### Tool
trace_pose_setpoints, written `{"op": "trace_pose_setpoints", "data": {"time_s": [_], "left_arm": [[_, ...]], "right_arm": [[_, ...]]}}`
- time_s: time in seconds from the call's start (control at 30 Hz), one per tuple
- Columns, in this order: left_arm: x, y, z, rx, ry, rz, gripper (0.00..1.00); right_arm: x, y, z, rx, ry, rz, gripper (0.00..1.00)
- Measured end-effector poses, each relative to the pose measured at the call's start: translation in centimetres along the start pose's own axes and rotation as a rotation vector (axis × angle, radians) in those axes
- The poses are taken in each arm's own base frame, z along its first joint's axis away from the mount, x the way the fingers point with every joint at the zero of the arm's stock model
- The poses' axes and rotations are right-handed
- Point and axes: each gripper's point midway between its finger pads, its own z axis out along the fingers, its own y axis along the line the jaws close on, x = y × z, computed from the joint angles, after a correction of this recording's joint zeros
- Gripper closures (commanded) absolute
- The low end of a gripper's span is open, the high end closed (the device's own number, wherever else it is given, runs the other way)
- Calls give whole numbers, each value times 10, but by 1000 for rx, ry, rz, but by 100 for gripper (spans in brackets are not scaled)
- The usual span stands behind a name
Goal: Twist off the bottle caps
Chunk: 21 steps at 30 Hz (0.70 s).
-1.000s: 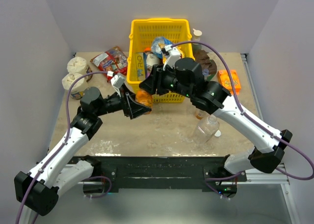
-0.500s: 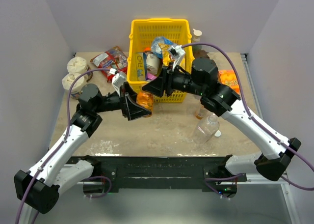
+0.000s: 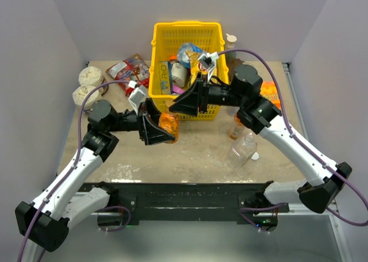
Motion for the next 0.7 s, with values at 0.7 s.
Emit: {"op": "trace_pose_setpoints", "data": {"time_s": [0.7], "left_arm": [[31,82,-35,-609,-48,-136,57]], "right_arm": [[-7,-26,10,592,-184,169,33]]}}
